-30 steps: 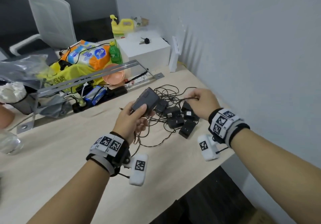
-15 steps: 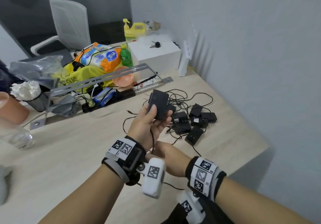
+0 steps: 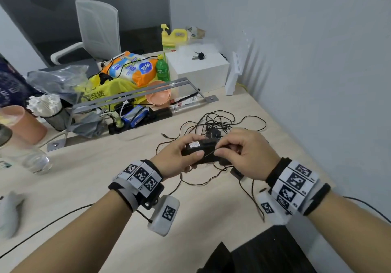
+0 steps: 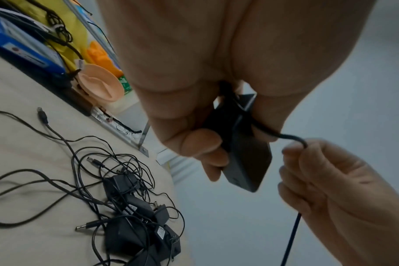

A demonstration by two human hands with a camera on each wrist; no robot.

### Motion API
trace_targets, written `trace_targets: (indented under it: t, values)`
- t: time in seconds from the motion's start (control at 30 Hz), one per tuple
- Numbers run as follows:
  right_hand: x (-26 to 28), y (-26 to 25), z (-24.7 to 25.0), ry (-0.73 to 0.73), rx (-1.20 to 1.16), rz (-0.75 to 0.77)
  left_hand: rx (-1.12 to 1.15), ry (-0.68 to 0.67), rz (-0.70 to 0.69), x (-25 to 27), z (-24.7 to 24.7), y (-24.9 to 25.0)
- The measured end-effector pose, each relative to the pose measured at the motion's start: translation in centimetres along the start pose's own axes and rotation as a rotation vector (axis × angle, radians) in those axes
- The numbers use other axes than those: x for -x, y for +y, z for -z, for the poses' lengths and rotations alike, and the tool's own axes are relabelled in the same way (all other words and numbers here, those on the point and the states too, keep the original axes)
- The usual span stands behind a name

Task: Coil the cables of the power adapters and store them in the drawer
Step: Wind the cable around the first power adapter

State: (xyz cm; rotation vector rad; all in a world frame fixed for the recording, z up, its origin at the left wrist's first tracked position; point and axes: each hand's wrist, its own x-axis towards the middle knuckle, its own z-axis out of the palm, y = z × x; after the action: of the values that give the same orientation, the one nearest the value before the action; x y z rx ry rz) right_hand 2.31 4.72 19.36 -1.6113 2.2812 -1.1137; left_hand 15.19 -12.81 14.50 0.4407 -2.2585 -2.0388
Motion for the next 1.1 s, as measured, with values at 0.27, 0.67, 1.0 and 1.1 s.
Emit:
trace_targets:
  t: [0.27,0.67,1.0,1.1]
  values:
    - [-2.0,0.1,0.9,-0.056,-0.238,-0.137,0.117,-0.29,-0.031,1.0,-0.7,0.5]
    - [1.8,1.7,-5.1,-0.238,-0.269,-0.496,0.414,0.252,0.01,0.6,-1.5,0.0]
    - [1.0,-2.4,-1.1,-0.314,0.251,-0.154,-0.157,0.092,-0.084,0.8,-0.6,-1.2]
    - [-0.5,-2.0,1.0,-0.296,0.065,-0.19,-0.132,-0.046,-0.084,1.1,-0.2,-1.1]
